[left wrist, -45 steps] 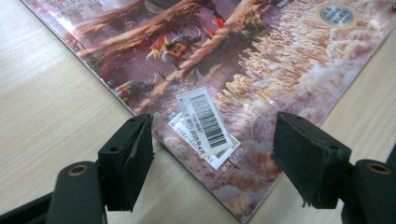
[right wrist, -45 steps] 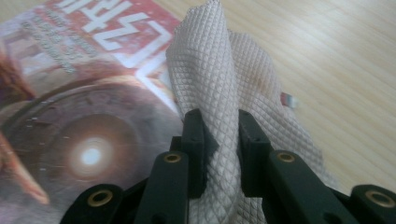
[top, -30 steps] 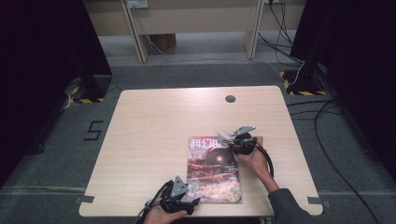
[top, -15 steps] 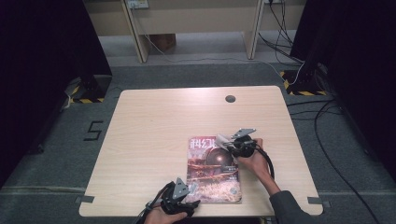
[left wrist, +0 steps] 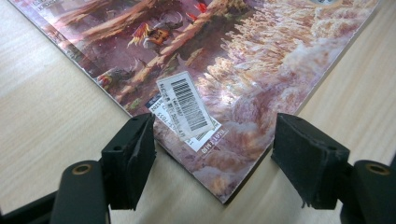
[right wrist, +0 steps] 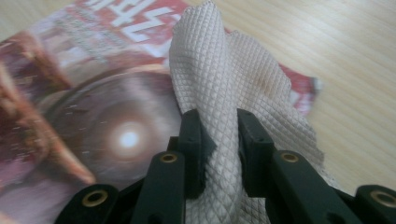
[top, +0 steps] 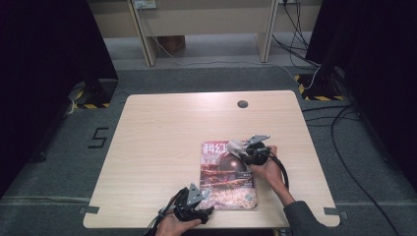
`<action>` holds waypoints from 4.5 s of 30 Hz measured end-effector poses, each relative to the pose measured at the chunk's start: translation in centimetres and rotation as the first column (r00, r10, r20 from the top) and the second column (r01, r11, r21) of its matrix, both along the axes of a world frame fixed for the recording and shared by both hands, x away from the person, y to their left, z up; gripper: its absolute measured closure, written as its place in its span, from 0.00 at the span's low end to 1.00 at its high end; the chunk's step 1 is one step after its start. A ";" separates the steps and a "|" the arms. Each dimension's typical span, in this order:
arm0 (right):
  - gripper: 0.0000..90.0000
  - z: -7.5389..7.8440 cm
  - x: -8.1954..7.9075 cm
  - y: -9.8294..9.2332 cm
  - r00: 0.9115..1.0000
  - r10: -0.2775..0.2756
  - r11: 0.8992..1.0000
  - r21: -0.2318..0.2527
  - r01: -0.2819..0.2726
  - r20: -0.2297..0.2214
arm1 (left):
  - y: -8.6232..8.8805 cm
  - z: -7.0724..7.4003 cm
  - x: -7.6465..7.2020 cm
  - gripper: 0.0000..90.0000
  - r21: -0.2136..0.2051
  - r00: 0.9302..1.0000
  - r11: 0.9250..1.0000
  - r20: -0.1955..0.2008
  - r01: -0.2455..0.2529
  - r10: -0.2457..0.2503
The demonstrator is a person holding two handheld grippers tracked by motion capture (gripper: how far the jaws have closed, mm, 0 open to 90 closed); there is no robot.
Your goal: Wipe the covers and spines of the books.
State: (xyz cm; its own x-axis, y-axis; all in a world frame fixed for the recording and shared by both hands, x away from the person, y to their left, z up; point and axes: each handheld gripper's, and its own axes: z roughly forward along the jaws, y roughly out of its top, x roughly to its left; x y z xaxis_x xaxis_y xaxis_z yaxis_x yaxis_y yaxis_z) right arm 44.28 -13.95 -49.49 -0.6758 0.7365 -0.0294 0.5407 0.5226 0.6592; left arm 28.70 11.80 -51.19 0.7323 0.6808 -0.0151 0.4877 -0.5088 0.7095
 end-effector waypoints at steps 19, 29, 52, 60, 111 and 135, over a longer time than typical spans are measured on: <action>0.83 0.0 0.4 -0.3 0.999 -0.043 0.999 -0.021 0.044 0.031 | -0.1 0.1 0.6 0.36 -0.047 1.000 0.999 -0.003 -0.007 0.007; 0.83 -0.1 0.8 2.0 0.999 -0.023 0.999 -0.033 0.024 0.036 | 1.8 0.4 0.4 0.29 -0.061 1.000 0.998 -0.014 -0.017 0.016; 0.83 -0.2 0.1 8.8 0.990 0.140 0.990 -0.026 -0.139 0.027 | 3.8 0.6 0.3 0.21 -0.071 0.998 0.996 -0.018 -0.061 0.060; 0.83 -0.2 0.1 9.6 0.982 0.187 0.982 -0.013 -0.187 0.025 | 3.8 0.6 0.2 0.21 -0.070 0.998 0.996 -0.023 -0.062 0.060; 0.85 0.1 -2.4 8.4 0.975 0.223 0.975 -0.005 -0.223 -0.028 | 4.3 0.6 0.6 0.19 -0.089 0.995 0.991 -0.035 -0.095 0.092; 0.84 0.1 -3.0 5.7 0.984 0.177 0.984 -0.018 -0.177 -0.018 | 4.4 0.6 0.7 0.19 -0.092 0.995 0.991 -0.037 -0.099 0.096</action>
